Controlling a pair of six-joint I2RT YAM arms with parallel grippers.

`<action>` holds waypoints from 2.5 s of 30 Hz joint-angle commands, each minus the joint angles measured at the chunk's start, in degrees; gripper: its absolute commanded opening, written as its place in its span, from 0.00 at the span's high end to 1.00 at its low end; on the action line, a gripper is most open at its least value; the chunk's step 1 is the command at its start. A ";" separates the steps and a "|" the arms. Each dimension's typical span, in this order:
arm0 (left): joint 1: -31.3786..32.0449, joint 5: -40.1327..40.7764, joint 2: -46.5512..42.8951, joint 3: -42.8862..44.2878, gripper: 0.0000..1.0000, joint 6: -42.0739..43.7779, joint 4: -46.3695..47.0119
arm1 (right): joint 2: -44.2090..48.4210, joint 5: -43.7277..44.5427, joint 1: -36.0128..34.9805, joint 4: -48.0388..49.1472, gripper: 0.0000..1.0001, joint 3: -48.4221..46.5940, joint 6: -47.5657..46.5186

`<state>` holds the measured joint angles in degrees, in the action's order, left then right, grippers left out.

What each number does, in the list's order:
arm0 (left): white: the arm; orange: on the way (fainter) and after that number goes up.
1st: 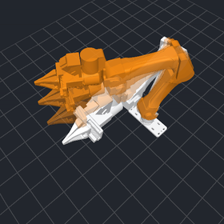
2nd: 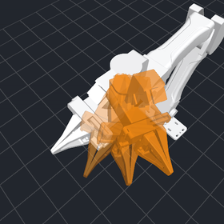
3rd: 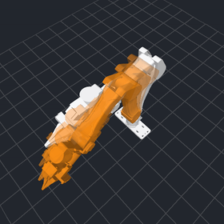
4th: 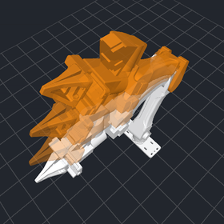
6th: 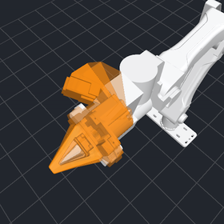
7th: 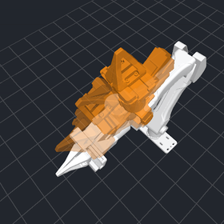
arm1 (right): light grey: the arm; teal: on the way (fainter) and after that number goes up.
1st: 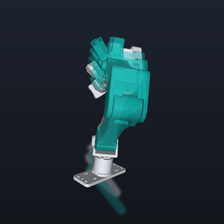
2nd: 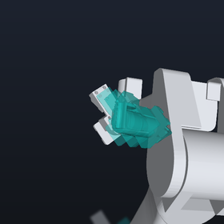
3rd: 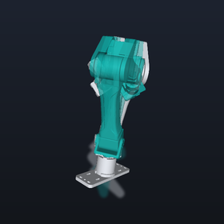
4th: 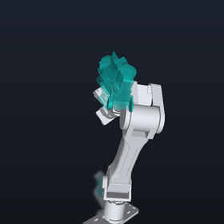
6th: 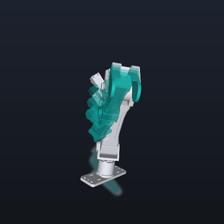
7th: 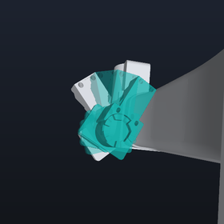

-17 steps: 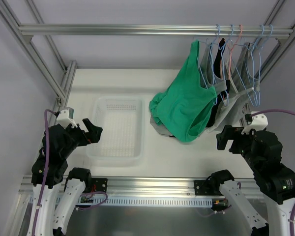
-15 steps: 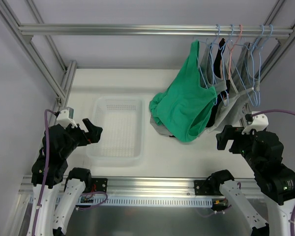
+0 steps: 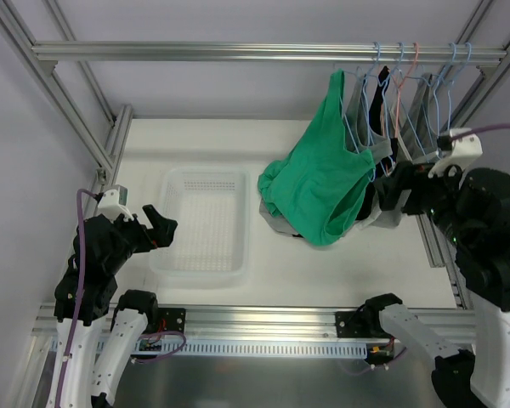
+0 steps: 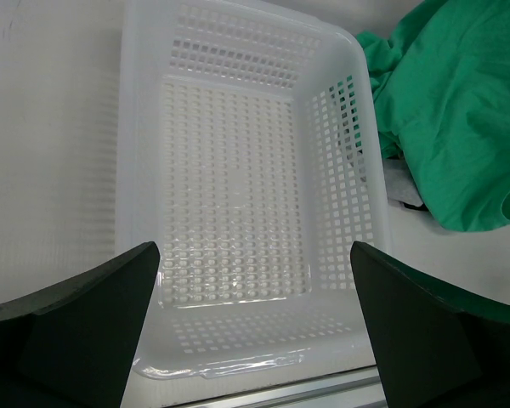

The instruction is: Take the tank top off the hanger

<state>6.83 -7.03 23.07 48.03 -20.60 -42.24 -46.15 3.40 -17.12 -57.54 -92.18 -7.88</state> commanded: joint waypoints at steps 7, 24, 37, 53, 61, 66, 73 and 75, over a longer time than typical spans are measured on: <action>1.69 -1.32 1.71 -0.39 0.01 -0.49 1.98 | -23.62 3.81 -0.19 2.87 0.31 -17.58 -6.53; 4.07 -0.97 1.80 -0.48 0.02 -0.58 2.07 | -38.49 2.93 3.41 9.64 0.67 -22.43 -7.41; 4.51 -0.88 2.15 -0.39 0.01 -0.58 1.98 | -38.14 -0.50 4.03 11.57 0.90 -20.76 -5.40; 4.86 -0.88 3.47 -0.39 0.01 -0.58 1.98 | -28.30 -2.70 4.73 29.15 1.00 -13.99 -1.09; 4.86 -0.97 4.09 -0.39 0.01 -0.58 1.90 | -21.98 -7.08 4.91 29.06 1.00 -7.50 0.14; 4.86 -1.85 4.26 -0.13 0.01 -0.32 2.07 | -11.62 -10.16 4.91 29.06 1.00 0.76 1.46; 4.86 -10.51 8.74 1.80 0.01 -0.05 4.35 | 3.05 -14.82 4.91 26.61 1.00 11.66 4.09; 4.95 -16.93 11.20 2.59 0.01 -1.63 8.37 | 6.58 -16.22 4.91 25.11 1.00 13.16 4.62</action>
<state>11.29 -13.76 31.73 48.01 -20.69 -40.51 -44.62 -8.88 -12.56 -33.93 -80.25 -5.34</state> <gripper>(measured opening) 0.988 0.044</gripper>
